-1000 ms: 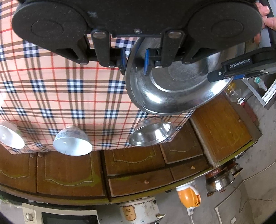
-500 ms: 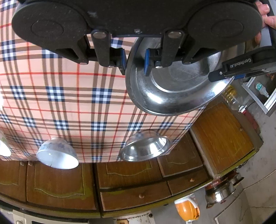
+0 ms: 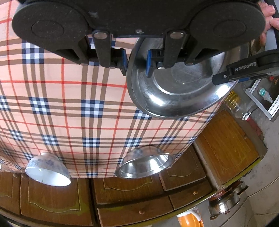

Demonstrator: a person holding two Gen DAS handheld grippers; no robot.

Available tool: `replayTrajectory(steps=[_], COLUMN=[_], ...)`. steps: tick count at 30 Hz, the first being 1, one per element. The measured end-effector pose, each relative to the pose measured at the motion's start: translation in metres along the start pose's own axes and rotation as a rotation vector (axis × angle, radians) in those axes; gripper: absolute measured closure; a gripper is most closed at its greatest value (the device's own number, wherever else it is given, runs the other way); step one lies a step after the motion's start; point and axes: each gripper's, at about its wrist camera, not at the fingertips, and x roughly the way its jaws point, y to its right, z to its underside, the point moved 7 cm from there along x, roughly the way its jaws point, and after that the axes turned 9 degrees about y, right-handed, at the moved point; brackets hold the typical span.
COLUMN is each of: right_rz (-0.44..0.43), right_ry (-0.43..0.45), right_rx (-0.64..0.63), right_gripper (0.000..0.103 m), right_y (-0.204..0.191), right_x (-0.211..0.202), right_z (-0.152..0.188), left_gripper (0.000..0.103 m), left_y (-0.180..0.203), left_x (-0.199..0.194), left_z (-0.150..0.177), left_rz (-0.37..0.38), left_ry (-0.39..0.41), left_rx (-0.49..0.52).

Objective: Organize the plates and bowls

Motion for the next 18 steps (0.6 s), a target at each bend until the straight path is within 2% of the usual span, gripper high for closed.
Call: replayTrajectory(steps=[15,18], right_rz=[0.023,0.031], right_ry=[-0.012,0.010], right_rx=[-0.003,-0.026], right_gripper=[0.074,0.073], right_y=[0.0028,0.0009], right_x=[0.0057,0.0010], right_z=[0.0065,0.0033], left_gripper=[0.059,0.057], left_y=[0.0005,0.0001], left_x=[0.0052,0.0041], left_z=[0.0048,0.0044], left_rz=[-0.010,-0.011], left_ry=[-0.010,-0.010], left_rx=[-0.001,-0.009])
